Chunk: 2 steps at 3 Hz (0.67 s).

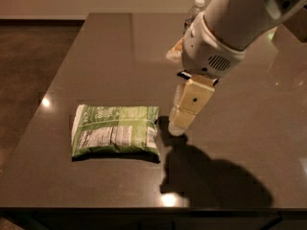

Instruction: Pick green jalapeno chip bag

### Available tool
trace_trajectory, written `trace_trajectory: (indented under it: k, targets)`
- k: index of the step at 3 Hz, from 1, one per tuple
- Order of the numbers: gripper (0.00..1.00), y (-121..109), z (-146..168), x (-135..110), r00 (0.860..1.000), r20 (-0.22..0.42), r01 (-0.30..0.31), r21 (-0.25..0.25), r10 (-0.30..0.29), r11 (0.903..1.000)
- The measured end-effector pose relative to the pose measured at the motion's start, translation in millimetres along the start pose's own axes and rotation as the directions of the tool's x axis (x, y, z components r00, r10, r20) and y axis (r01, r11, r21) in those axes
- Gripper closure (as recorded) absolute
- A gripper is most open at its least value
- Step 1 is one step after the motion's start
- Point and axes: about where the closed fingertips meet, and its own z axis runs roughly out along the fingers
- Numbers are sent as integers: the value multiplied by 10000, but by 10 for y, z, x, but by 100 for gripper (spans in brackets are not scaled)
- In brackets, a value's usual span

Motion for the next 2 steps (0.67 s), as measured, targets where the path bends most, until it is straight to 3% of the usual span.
trace_trajectory:
  k: [2]
  targets:
    - [0, 251, 655, -194, 9987, -496, 37, -816, -78, 9967]
